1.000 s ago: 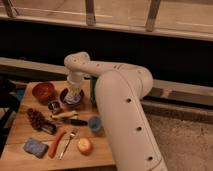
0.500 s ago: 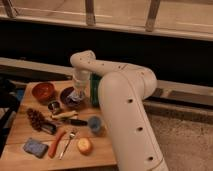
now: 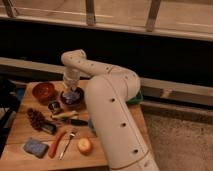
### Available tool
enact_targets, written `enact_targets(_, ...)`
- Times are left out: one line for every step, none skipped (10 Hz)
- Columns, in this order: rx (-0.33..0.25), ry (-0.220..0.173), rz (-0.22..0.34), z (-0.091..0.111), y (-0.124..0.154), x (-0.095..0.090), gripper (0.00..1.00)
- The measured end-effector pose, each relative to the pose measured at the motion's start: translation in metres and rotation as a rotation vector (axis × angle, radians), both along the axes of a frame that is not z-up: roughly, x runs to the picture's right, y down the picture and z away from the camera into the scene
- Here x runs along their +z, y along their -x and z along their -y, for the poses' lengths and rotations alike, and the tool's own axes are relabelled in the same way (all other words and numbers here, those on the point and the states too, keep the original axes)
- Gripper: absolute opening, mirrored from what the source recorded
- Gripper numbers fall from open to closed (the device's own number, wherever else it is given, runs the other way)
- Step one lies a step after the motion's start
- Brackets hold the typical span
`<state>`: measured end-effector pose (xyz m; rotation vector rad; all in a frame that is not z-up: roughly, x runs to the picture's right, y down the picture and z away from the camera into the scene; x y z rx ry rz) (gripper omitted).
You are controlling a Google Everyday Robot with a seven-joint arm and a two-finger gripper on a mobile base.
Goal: Wipe purple bowl with towel
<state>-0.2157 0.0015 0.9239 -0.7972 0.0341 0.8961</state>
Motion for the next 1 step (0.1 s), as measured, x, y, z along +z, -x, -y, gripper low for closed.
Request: enact_targets(0.004, 0.003, 0.002, -0.0013, 0.0013, -0.0039, 0.80)
